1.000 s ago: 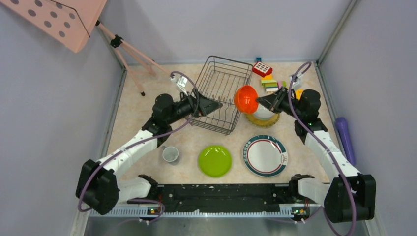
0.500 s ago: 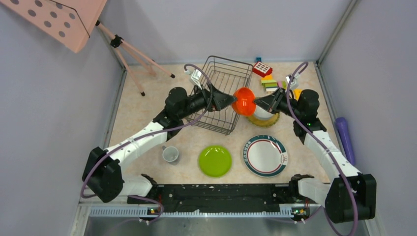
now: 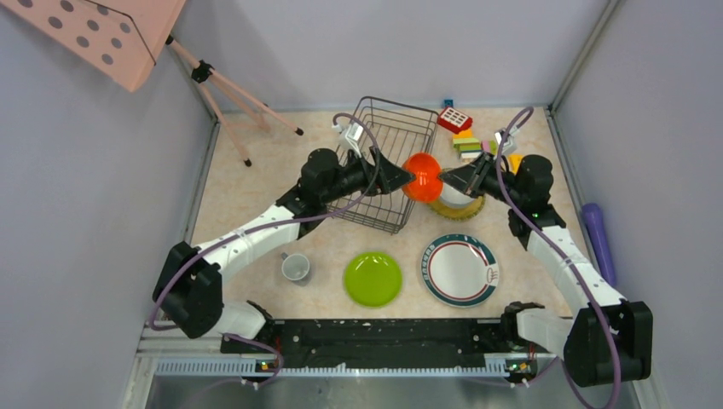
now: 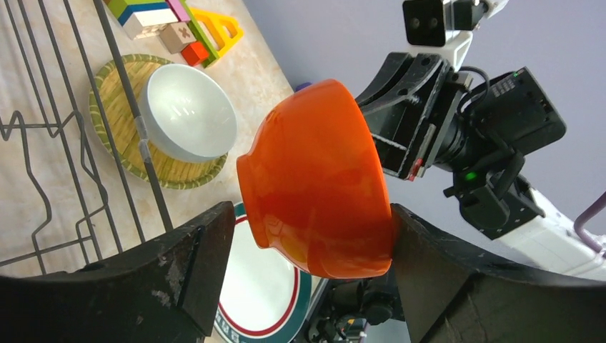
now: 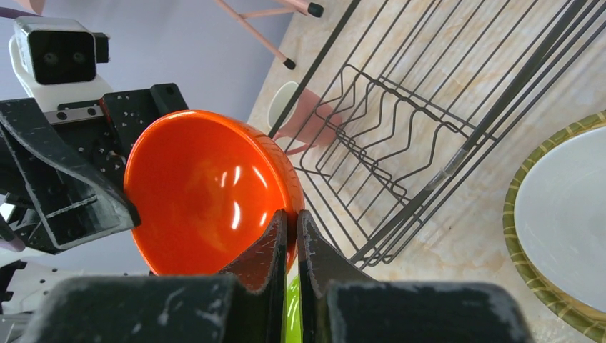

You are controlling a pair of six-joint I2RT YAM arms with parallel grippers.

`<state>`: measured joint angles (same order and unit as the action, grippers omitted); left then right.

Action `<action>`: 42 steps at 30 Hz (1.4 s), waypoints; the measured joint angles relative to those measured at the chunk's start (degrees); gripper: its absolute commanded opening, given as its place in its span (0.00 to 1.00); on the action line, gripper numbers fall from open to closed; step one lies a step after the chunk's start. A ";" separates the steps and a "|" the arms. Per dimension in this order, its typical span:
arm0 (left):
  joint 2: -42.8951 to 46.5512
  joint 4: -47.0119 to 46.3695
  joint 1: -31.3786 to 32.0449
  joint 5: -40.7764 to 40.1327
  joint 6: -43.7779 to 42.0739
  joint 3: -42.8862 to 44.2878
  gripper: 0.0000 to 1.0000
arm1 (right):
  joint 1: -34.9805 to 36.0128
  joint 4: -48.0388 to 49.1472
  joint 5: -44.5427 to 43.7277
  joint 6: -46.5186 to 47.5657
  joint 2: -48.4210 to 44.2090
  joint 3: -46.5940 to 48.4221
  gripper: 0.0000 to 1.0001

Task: Load the mixed dishes into the dish rack

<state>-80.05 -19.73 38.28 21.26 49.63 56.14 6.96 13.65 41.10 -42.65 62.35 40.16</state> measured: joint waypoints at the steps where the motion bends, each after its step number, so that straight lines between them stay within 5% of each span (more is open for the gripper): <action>1: -0.35 -0.09 0.02 0.33 0.22 0.09 0.76 | 0.00 -0.02 -0.02 0.04 0.00 0.00 0.00; 8: -0.81 -0.57 -0.04 1.03 0.39 0.11 0.63 | 0.00 0.00 -0.04 0.15 0.00 0.02 0.00; 13: -0.83 -1.01 -0.11 1.42 0.79 0.11 0.91 | 0.00 0.04 -0.02 0.11 0.00 0.02 0.00; 29: 0.42 -5.42 0.07 3.87 3.19 -2.54 0.97 | 0.04 0.33 0.15 -0.72 0.02 0.13 0.00; 34: 0.48 -6.10 0.07 4.50 3.34 -2.56 0.77 | 0.04 0.50 0.44 -1.14 0.02 0.13 0.00; 38: 0.48 -6.45 0.02 4.79 3.82 -2.58 0.36 | 0.04 0.70 0.59 -1.44 0.02 0.13 0.00; 42: 0.48 -7.17 -0.09 4.68 3.93 -2.60 0.15 | 0.04 1.09 0.35 -1.49 0.02 0.13 0.14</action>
<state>-79.57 -26.89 38.20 25.93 53.56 53.54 7.01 14.74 41.45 -44.14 62.37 40.29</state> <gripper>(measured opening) 0.624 0.050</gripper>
